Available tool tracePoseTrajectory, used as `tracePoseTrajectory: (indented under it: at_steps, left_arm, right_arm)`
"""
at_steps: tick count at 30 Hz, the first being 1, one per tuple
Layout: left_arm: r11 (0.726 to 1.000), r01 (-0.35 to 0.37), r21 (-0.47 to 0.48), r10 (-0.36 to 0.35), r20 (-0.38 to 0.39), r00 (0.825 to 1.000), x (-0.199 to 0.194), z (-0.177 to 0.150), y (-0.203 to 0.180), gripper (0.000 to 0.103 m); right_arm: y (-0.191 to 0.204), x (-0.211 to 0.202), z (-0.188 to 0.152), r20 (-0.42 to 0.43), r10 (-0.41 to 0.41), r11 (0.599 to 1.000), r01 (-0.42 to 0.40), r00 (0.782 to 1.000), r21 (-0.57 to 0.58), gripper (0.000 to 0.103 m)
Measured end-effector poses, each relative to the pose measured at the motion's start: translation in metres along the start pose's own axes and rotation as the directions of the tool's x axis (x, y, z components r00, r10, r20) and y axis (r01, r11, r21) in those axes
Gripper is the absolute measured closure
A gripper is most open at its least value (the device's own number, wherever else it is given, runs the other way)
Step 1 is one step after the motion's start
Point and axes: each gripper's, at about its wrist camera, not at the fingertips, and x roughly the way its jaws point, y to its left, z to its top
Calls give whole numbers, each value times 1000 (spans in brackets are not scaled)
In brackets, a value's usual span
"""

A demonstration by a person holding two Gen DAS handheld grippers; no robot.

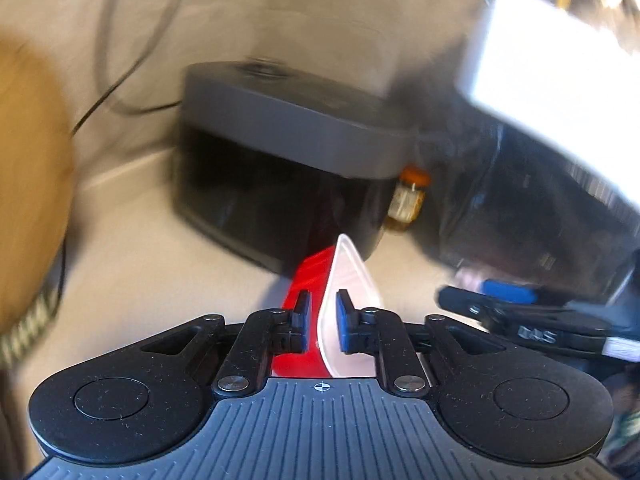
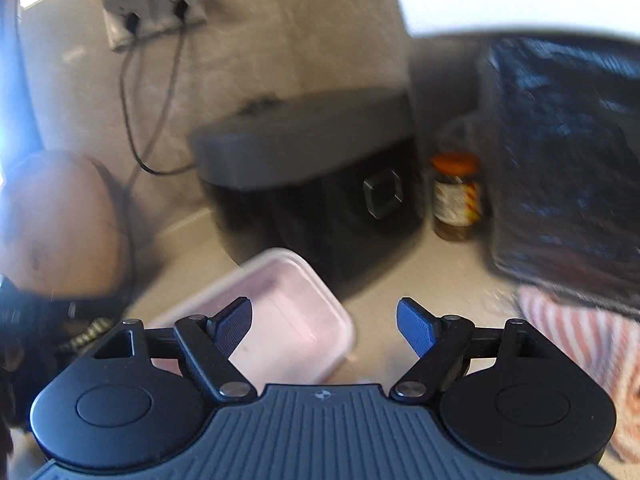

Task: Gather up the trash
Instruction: 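Open the right gripper off the container, leaving it held in the left gripper, then grasp the ginger root with the right gripper while the left gripper holds the container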

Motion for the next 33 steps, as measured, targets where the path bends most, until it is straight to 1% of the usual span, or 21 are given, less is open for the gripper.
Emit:
tracePoseTrajectory:
  at_steps: [2,3,6,9,12,15,17,19,20,21,22,24,25,26,27,29,31,33]
  left_arm:
    - [993,-49,107,54,-43,998,23,9,-10,84]
    - [991,-52,125,60,-61,996,32,12,-12,84]
    - [987,-25,156,48,-147,988,59,14,-17,83]
    - [977,-55,204,96,-198,975,81,11,-24,80]
    - [974,-74,213,123,-226,966,94,7,-22,78]
    - [975,-92,201,142,-247,959,103,4,-16,79]
    - [975,-105,197,155,-256,954,108,0,-11,78]
    - [979,-97,181,144,-275,951,114,-4,-1,78]
    - [982,-87,168,133,-289,948,118,-7,4,78]
    - [986,-69,149,112,-305,946,120,-10,10,74]
    - [993,-31,115,65,-304,950,120,-13,17,71]
    - [999,42,14,-36,-306,952,117,-16,34,80]
    - [997,63,-39,-72,-304,950,113,-18,41,85]
    - [993,65,-96,-92,-303,949,109,-21,49,86]
    - [987,58,-148,-100,-293,951,104,-25,55,87]
    - [973,43,-228,-98,-235,967,84,-37,68,88]
    - [952,6,-307,-57,-159,986,55,-49,81,89]
    - [931,-23,-364,-6,-80,997,17,-58,89,92]
  right_arm:
    - [-6,-1,-10,-15,-27,999,27,1000,-19,23]
    - [-7,0,-14,-21,-35,999,35,999,-34,23]
    - [-9,4,-24,-45,-59,994,55,997,-92,23]
    - [-8,16,-34,-99,-97,985,81,990,-153,23]
    - [-12,22,-46,-141,-125,979,100,982,-176,23]
    - [-20,27,-54,-180,-139,982,113,974,-148,23]
    - [-22,30,-57,-208,-166,980,138,964,-142,22]
    - [-22,34,-58,-232,-190,976,159,954,-149,23]
    - [-22,34,-59,-236,-191,976,159,953,-149,23]
    - [-23,34,-59,-242,-179,979,147,954,-144,23]
    - [-24,34,-57,-253,-156,983,125,955,-137,23]
    - [-24,33,-53,-257,-108,989,79,960,-122,23]
    - [-24,32,-51,-240,-97,991,72,966,-111,23]
    - [-23,29,-48,-221,-85,993,64,972,-102,23]
    - [-21,28,-45,-204,-68,994,50,977,-95,23]
    - [-17,29,-38,-175,-31,996,16,984,-86,23]
    - [-11,33,-30,-158,-9,997,-4,987,-82,23]
    - [-1,38,-21,-158,15,995,-30,987,-96,23]
